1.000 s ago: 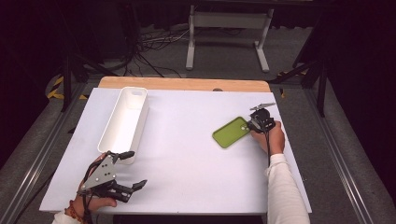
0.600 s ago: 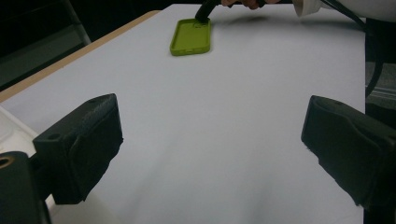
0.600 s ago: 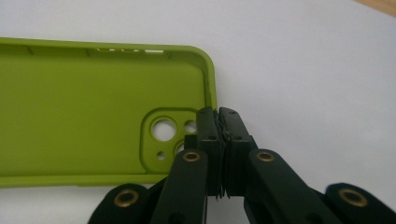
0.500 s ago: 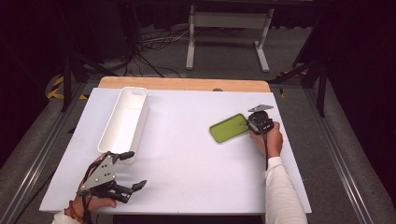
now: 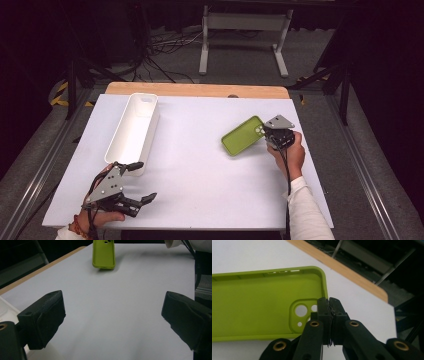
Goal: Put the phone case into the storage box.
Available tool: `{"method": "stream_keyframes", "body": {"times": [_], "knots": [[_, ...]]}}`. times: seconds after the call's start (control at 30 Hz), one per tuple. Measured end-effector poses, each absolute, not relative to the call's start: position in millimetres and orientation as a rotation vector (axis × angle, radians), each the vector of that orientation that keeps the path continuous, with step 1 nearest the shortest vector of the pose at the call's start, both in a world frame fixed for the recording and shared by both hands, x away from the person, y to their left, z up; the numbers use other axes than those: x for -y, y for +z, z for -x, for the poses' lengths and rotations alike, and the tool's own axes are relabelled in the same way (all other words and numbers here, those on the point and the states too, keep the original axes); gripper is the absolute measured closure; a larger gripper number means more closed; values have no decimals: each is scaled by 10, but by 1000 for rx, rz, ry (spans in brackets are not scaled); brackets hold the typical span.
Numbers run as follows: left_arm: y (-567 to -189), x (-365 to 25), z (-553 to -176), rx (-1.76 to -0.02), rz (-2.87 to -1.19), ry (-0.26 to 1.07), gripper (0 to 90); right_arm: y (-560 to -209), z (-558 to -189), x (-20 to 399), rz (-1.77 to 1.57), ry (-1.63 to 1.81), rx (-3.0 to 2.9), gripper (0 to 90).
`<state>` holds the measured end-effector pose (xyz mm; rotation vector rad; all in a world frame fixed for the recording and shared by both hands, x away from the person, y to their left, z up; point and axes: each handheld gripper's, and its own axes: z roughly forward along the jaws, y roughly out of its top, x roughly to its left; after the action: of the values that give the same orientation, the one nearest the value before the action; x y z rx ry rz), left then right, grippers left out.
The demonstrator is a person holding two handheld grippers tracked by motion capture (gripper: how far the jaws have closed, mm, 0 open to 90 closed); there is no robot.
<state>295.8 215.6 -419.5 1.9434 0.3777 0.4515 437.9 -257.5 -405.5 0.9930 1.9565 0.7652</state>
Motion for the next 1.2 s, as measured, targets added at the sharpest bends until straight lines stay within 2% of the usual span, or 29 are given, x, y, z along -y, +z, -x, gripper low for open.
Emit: {"method": "stream_keyframes", "body": {"times": [0.47, 1.2], "knots": [[-4130, -2137, -3000, -405, -1916, 464, 59, -3831, -4011, 2468, -862, 905, -1871, 886], [-4008, -1780, -3123, -414, -1910, 512, 91, -3715, -3603, 2094, -631, 939, -1900, 886]]}}
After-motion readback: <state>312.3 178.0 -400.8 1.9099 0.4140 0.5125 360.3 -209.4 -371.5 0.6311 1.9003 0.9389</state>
